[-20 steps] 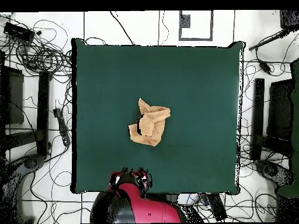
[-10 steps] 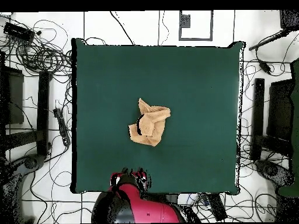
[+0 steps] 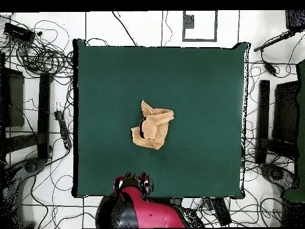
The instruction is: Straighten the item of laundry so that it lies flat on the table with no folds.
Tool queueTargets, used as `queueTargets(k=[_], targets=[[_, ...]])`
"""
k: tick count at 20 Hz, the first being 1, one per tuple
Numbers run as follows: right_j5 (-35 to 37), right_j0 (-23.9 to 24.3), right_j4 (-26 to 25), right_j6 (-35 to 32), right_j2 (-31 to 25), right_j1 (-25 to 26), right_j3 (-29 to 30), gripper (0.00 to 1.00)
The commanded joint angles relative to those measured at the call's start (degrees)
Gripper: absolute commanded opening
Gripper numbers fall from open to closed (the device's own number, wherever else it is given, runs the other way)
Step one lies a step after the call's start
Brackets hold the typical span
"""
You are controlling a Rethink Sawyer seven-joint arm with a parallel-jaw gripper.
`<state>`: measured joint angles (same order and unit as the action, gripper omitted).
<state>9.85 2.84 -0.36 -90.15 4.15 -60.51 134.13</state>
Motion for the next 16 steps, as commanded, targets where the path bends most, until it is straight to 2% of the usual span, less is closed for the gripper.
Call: queueTargets(k=[1, 16], targets=[[-4.35, 0.58, -0.98, -10.27, -5.65, 4.37, 4.99, 1.0], [-6.36, -0.29, -1.29, -10.61, -4.84, 6.5, 4.68, 1.0]])
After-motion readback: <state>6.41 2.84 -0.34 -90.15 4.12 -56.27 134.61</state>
